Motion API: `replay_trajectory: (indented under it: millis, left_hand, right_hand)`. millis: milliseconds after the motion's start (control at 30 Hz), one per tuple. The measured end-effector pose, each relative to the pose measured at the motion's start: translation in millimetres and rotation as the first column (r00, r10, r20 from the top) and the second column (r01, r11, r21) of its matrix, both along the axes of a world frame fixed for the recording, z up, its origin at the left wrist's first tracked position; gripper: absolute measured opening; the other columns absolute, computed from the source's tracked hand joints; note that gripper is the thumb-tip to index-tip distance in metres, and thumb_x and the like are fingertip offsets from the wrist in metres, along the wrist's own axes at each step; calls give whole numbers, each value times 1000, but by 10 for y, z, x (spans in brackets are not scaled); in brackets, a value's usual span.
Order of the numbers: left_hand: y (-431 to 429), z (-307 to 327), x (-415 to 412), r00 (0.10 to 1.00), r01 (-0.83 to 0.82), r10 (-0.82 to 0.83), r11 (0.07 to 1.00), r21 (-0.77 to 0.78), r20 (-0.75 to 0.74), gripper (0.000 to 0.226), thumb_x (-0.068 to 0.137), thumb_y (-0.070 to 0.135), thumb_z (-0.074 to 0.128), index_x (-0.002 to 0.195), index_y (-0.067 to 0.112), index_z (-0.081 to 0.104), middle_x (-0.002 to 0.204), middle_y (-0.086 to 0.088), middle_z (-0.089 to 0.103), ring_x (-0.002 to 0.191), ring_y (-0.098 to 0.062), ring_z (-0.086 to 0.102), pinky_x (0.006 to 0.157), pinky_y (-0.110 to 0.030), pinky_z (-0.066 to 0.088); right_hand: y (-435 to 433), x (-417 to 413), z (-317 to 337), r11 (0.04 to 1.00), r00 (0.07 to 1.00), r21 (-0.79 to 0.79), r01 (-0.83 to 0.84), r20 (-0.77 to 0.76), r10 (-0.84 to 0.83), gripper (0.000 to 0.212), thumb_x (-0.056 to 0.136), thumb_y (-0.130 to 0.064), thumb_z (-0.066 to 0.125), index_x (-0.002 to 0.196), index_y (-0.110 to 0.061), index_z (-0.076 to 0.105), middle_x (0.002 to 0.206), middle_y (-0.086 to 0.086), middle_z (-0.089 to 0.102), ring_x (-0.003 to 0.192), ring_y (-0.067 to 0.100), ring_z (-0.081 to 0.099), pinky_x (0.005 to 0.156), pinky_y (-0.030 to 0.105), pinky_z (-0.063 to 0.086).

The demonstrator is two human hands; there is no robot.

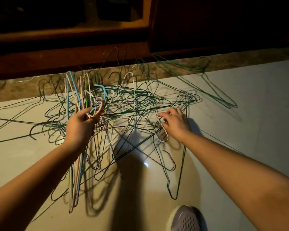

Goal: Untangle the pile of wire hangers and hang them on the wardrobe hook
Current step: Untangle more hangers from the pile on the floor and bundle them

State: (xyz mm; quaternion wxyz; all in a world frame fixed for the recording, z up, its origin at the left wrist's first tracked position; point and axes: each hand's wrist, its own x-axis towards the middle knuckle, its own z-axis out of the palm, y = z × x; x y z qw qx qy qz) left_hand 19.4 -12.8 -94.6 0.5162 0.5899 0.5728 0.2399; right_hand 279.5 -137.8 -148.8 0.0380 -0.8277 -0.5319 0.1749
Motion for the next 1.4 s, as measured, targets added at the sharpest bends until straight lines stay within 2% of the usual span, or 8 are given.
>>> replay_trajectory:
  millis: [100, 233, 367, 633, 1000, 1133, 1267, 1400]
  left_hand:
    - [52, 47, 50, 999, -34, 33, 999, 6, 9, 24, 94, 10, 50, 115, 8, 61, 69, -5, 46, 59, -18, 36, 51, -28, 30]
    - [133, 112, 133, 1000, 14, -13, 999, -36, 14, 19, 95, 11, 47, 90, 22, 62, 68, -3, 44, 60, -15, 38, 50, -27, 34]
    - [174, 66, 177, 1000, 3, 0, 994, -111, 20, 19, 96, 7, 44, 104, 14, 60, 71, 0, 48, 60, -12, 40, 48, -23, 34]
    - [177, 106, 231, 996, 8, 3, 991, -132, 87, 20, 96, 9, 46, 85, 22, 57, 74, -2, 54, 60, -13, 39, 53, -25, 30]
    - [339, -218, 589, 993, 20, -23, 999, -28, -117, 8, 83, 13, 66, 88, 16, 60, 86, -7, 63, 68, -18, 52, 59, -25, 42]
    - [272, -309, 808, 989, 30, -41, 996, -83, -143, 14, 79, 13, 71, 89, 14, 61, 81, -2, 59, 66, -14, 50, 45, -14, 36]
    - [231, -334, 976, 998, -19, 13, 995, -102, -66, 22, 84, 11, 61, 66, 19, 51, 69, -4, 61, 57, -19, 46, 56, -27, 36]
    - [186, -195, 986, 982, -35, 78, 970, -241, 171, 22, 92, 2, 46, 77, 18, 45, 70, -5, 61, 34, -2, 36, 38, -16, 27]
  right_hand:
    - [128, 29, 69, 997, 991, 34, -69, 118, 64, 32, 90, -44, 52, 119, -30, 55, 119, 3, 44, 113, 24, 39, 92, 37, 33]
    - [252, 49, 180, 975, 986, 204, -84, 159, 51, 49, 87, -57, 34, 98, -21, 64, 123, 5, 48, 114, 27, 40, 94, 38, 27]
    - [410, 53, 283, 959, 994, 279, -59, 106, 30, 62, 86, -54, 17, 86, -16, 65, 104, 6, 63, 101, 27, 53, 97, 34, 23]
    - [586, 105, 511, 950, 995, 296, 96, -53, -84, 28, 93, -44, 47, 89, -21, 62, 86, -7, 57, 80, 16, 49, 64, 26, 30]
    - [587, 32, 456, 936, 969, 346, 67, -246, 21, 19, 92, -28, 54, 85, -15, 65, 85, 0, 61, 83, 21, 56, 70, 29, 40]
    - [589, 28, 473, 948, 969, 314, 57, -245, 24, 17, 92, -26, 53, 89, -14, 66, 90, 1, 60, 84, 18, 53, 67, 25, 34]
    - [548, 45, 426, 949, 963, 308, 74, -270, 12, 20, 91, -26, 54, 93, -12, 68, 98, 8, 65, 89, 24, 57, 72, 28, 40]
    - [522, 46, 412, 943, 949, 315, 107, -315, -2, 28, 87, -34, 51, 94, -15, 71, 99, 7, 67, 90, 22, 59, 71, 23, 38]
